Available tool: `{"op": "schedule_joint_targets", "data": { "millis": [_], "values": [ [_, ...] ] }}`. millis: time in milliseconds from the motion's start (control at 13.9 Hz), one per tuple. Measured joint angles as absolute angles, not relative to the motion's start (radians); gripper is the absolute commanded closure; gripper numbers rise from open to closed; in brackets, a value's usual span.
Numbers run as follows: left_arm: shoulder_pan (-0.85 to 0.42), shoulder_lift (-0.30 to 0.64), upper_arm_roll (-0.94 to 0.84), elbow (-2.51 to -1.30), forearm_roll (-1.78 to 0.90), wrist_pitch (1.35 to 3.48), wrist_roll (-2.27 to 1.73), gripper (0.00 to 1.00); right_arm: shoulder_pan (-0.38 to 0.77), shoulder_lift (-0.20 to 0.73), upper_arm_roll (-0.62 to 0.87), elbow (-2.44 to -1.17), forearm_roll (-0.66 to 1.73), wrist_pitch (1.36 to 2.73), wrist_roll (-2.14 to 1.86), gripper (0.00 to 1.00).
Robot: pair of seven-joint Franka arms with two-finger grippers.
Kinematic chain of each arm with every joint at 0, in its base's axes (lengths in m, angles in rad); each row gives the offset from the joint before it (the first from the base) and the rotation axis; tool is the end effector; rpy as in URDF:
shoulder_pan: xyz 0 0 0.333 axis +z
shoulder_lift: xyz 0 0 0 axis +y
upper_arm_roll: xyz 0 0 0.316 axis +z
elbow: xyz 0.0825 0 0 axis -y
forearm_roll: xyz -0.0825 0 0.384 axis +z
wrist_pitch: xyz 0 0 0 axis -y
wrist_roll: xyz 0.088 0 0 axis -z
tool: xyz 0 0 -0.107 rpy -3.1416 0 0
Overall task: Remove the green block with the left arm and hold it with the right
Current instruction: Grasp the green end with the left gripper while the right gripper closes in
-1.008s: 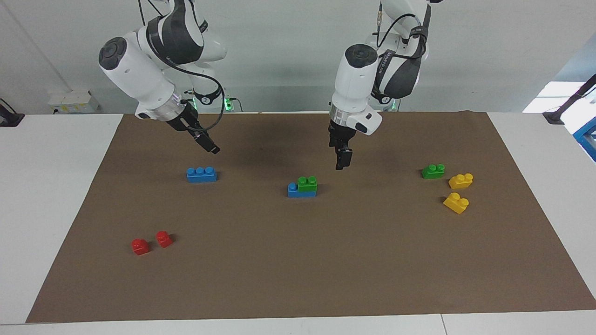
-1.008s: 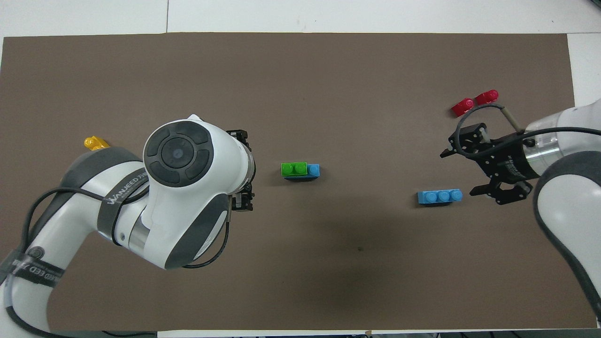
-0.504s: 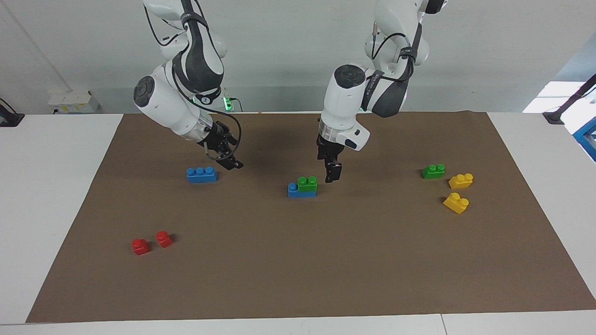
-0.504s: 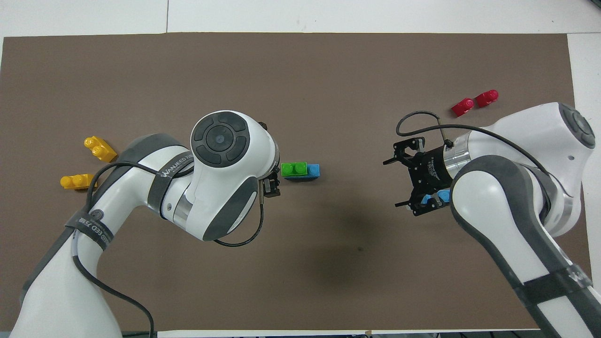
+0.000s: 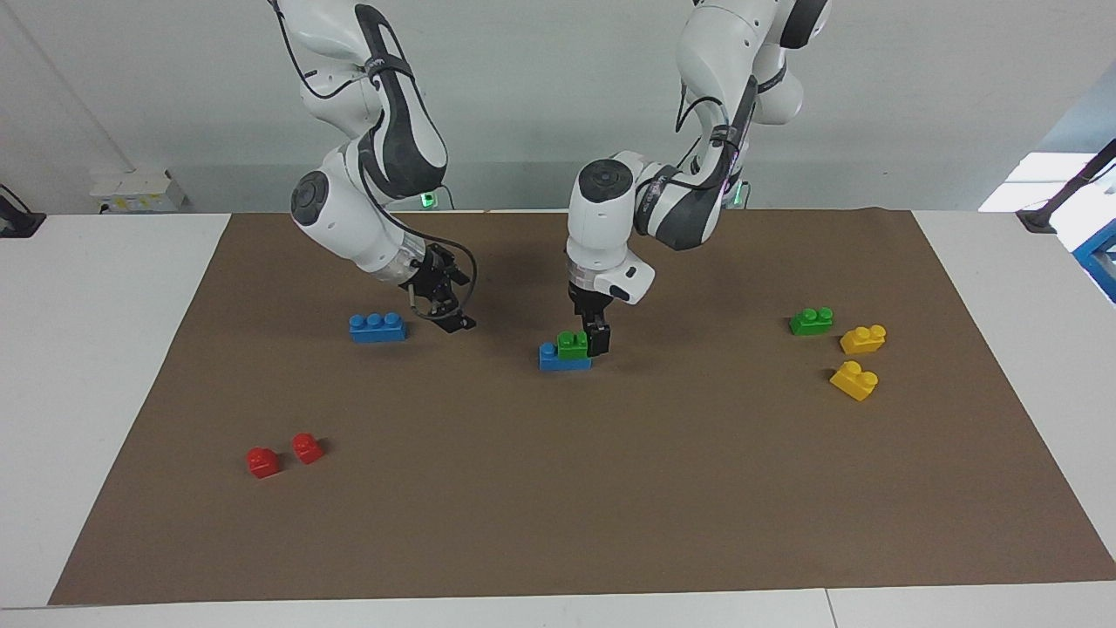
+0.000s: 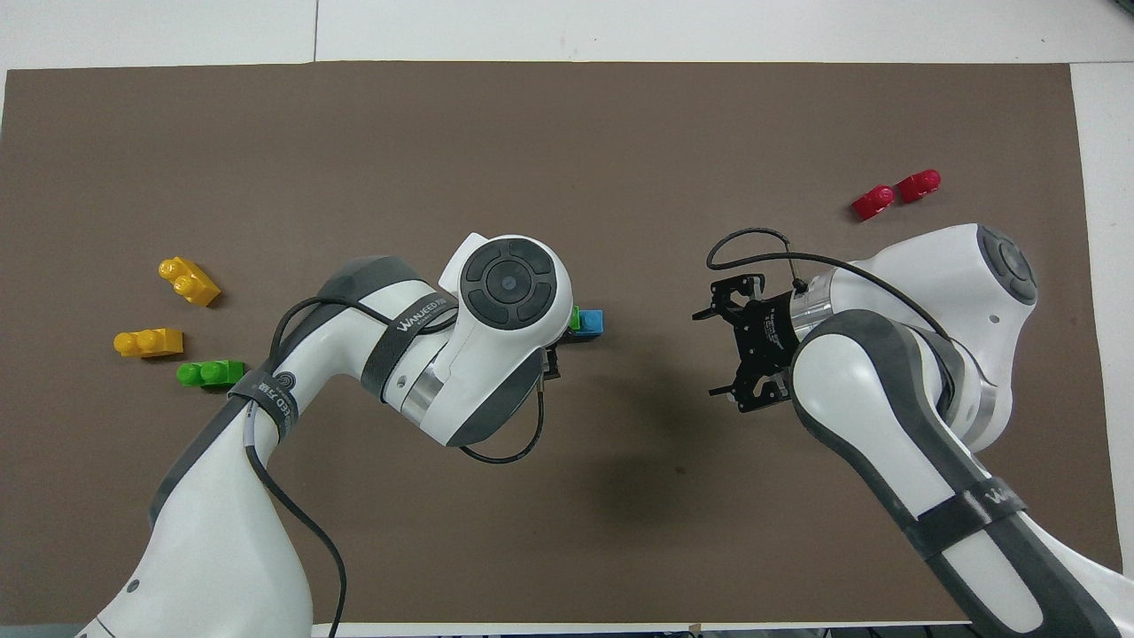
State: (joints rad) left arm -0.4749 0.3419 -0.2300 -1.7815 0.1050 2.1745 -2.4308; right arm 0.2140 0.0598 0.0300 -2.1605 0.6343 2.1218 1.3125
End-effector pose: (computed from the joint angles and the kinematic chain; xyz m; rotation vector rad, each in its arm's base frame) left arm 0.5027 -0.4073 0.3745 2.0512 2.2978 0.0189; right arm 0.5169 0.1561 0.3689 -2.0871 1.8225 0.6164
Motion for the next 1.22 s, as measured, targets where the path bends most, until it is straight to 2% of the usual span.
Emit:
{"op": "schedule_joint_targets", "data": {
  "millis": [1224],
  "values": [
    [-0.476,0.38,-0.223,-1.793,0.114,2.22,-2.449,0.0,0.351,0.211,0.03,-2.165,0.776,2.373,1.218,0.0]
  ]
}}
